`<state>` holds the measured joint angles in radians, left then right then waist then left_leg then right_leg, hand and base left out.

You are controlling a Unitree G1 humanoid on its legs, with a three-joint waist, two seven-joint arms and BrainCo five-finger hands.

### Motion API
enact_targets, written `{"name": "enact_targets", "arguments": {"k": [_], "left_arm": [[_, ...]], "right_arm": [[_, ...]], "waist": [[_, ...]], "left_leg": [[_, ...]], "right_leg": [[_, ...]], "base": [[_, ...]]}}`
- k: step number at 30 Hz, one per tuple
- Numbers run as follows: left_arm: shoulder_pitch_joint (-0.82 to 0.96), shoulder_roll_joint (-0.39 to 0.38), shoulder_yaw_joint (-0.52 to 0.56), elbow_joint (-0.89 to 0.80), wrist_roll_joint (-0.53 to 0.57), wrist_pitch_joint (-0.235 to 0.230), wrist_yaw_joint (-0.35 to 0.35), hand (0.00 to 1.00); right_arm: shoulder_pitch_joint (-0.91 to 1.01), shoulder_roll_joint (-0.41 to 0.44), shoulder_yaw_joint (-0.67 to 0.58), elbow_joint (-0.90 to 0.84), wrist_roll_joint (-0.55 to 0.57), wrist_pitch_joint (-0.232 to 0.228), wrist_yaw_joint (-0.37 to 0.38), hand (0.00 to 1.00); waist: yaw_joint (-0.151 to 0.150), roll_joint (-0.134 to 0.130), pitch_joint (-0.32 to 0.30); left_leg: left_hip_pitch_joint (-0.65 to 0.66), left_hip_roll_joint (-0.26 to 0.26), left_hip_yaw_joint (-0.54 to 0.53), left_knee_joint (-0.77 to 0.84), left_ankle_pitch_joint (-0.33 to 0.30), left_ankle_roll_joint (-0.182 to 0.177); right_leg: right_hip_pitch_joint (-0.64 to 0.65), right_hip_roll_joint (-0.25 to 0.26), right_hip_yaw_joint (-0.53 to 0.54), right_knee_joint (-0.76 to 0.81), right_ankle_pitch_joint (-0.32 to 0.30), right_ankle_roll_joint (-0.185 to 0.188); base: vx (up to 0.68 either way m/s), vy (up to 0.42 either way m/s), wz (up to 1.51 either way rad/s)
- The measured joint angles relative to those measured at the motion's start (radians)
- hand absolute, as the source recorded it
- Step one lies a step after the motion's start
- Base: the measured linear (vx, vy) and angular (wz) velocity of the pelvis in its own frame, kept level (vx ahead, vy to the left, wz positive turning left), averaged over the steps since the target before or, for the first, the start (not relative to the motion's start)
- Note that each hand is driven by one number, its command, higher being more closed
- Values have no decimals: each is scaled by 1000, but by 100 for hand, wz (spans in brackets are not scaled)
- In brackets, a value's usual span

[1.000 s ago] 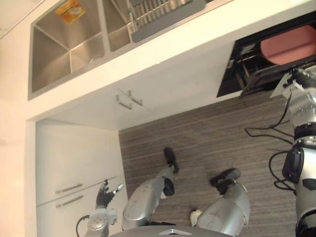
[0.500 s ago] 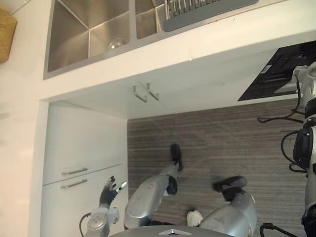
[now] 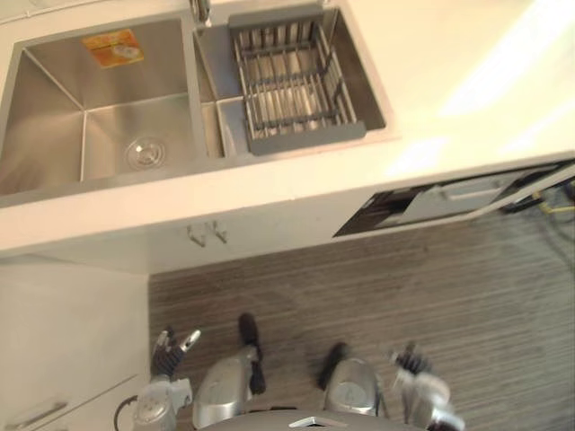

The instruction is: Walk over to the sink, pick up the cup, carry it to the dishwasher, place the cup inside the dishwasher, then close the dishwasher door

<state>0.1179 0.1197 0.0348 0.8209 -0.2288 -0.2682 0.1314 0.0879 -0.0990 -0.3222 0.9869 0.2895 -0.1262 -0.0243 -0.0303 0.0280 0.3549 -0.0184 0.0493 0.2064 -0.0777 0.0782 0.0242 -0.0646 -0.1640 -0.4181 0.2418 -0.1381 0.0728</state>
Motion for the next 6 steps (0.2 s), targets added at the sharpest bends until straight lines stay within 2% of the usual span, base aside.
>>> {"name": "enact_targets", "arguments": {"k": [1,2,3,5,6], "left_arm": [[-26,-1,9,26,13,6,1,0],[-54,-7,10,58,33,10,1,0],[-60,-7,8,73,46,10,1,0],[-45,-23,7,126,89,20,-6,0],[-45,-25,7,140,96,23,-9,0]], "right_arm": [[18,19,-3,17,0,-14,0,0],[39,35,-7,33,-17,-33,1,0],[47,41,-15,42,-30,-46,1,0],[45,46,-71,49,-95,-77,9,0],[45,46,-84,49,-104,-81,19,0]], "waist": [[-7,-10,-6],[-20,-21,-13],[-29,-31,-23],[-18,-31,-70],[-17,-31,-80]], "left_leg": [[0,-1,-26,0,2,-6],[1,-7,-67,0,3,-19],[1,-14,-84,-1,2,-25],[11,2,-102,-7,-3,-55],[17,3,-109,-7,-6,-59]], "right_leg": [[1,45,59,-83,8,-2],[4,85,145,-163,69,-14],[18,94,174,-174,108,-12],[32,114,171,-130,81,-31],[40,117,175,-120,71,-31]], "base": [[107,-150,86],[112,-133,94],[139,-123,79],[157,-128,36],[79,-71,14]]}}
